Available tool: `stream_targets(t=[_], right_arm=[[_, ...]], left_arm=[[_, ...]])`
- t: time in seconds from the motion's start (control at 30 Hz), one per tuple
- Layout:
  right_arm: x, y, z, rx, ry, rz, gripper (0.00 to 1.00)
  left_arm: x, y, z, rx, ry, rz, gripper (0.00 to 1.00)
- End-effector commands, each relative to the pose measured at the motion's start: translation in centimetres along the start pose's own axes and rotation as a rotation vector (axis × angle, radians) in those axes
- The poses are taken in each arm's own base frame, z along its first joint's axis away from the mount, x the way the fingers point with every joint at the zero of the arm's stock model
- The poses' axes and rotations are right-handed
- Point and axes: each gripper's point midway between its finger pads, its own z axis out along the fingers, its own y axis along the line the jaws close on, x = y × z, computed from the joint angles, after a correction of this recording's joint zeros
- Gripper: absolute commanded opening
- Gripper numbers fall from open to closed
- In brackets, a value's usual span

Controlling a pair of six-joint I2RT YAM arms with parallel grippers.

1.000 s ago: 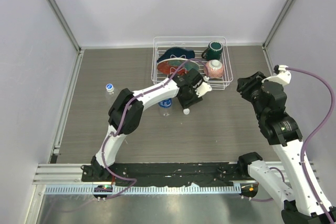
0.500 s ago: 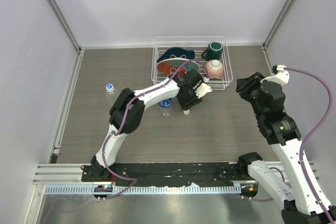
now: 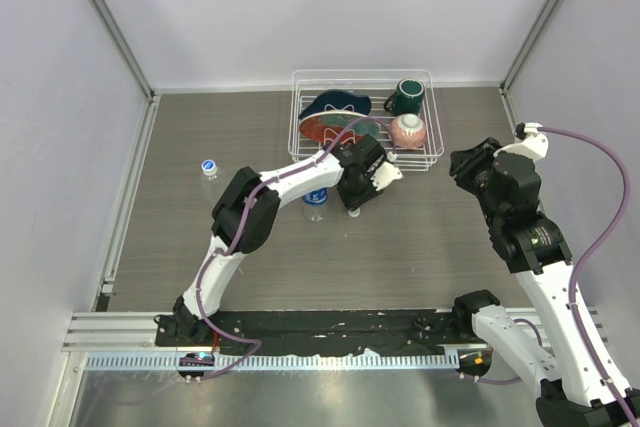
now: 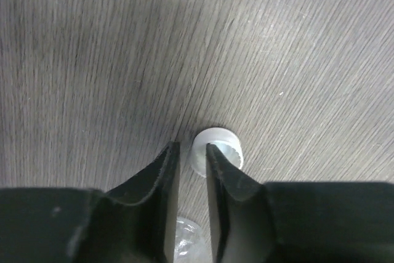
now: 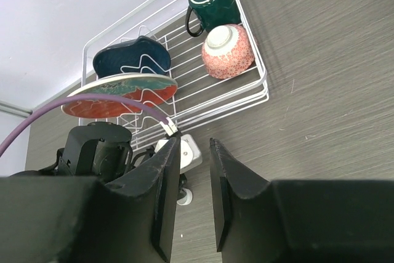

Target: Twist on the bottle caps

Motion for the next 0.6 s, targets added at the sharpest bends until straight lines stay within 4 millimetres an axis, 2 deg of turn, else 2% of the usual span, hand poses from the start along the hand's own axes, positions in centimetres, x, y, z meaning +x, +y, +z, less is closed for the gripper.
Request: stream_targets(t=[0.0, 0.17, 0.3, 0.43, 0.47, 0.53, 0.57], right_arm=[[-1.0, 1.0, 0.0, -0.042, -0.035, 0.028, 0.31], [-1.2, 1.3, -0.1, -0.052, -0.035, 0.029, 0.31], [-1.5, 1.6, -0.2, -0.058, -0.038, 0.035, 0.31], [-1.9, 2.1, -0.4, -0.071, -0.043, 0.062, 0.32], [-2.1, 2.1, -0.4, -0.068, -0.048, 0.076, 0.34], [-2.5, 2.2, -0.5, -0.068, -0.059, 0.096, 0.37], [-2.8, 2.4, -0.7, -0.073, -0.069, 0.123, 0.38]], left_arm=[[-1.1, -0.4, 0.0, 0.029, -0.026, 0.011, 0.22], [-0.7, -1.0, 0.2, 0.059, -0.014, -0.003, 0.0], [-1.5, -1.1, -1.2, 0.062, -0.047, -0.012, 0.0], [-4.0, -0.6, -5.7, 0.018, -0.137, -0.004, 0.0], [-5.1, -0.4, -8.1, -0.004, -0.182, 0.001, 0.0], [-6.6, -0.3, -11.4, -0.036, -0.25, 0.006, 0.0], [-7.7, -0.3, -14.5, -0.059, -0.313, 0.013, 0.0]])
